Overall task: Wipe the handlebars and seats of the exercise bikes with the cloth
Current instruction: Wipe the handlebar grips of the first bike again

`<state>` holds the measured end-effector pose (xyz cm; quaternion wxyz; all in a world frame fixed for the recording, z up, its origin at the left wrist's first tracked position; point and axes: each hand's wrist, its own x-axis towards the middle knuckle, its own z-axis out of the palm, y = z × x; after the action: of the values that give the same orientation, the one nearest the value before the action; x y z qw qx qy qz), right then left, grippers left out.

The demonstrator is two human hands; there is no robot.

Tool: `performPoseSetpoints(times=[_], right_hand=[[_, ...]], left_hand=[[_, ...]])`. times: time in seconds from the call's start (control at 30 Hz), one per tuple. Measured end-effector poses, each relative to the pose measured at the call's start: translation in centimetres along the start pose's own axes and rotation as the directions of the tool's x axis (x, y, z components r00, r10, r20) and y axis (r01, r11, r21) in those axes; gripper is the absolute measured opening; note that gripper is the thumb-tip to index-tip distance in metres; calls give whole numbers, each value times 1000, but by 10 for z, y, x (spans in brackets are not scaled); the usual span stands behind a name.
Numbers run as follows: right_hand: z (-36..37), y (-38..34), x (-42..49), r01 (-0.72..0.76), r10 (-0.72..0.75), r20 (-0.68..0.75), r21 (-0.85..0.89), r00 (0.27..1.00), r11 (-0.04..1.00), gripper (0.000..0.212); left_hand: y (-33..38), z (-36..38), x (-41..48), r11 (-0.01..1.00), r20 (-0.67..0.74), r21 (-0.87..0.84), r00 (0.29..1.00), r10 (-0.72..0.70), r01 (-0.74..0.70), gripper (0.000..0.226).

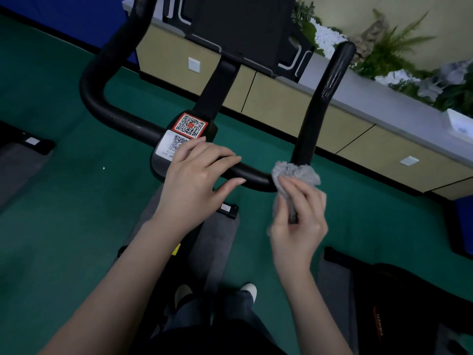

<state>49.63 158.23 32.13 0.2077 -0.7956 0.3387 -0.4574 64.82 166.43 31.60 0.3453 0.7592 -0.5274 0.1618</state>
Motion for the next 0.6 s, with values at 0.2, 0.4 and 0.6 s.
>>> performPoseSetpoints(times=[0.2, 0.4, 0.6], right_hand=[[4, 2, 16, -50, 47, -52, -63, 998, 997, 22], [4, -2, 7, 97, -89, 108, -77, 990, 992, 24], [-2, -4, 17, 26, -13, 80, -155, 997, 988, 26]], left_hand=[[0, 0, 0, 1000, 4, 3, 1000, -5, 5, 30], [0, 0, 0, 1000, 8, 5, 1000, -4, 4, 31], [0, 0, 0, 1000, -4, -9, 1000, -12, 12, 31]])
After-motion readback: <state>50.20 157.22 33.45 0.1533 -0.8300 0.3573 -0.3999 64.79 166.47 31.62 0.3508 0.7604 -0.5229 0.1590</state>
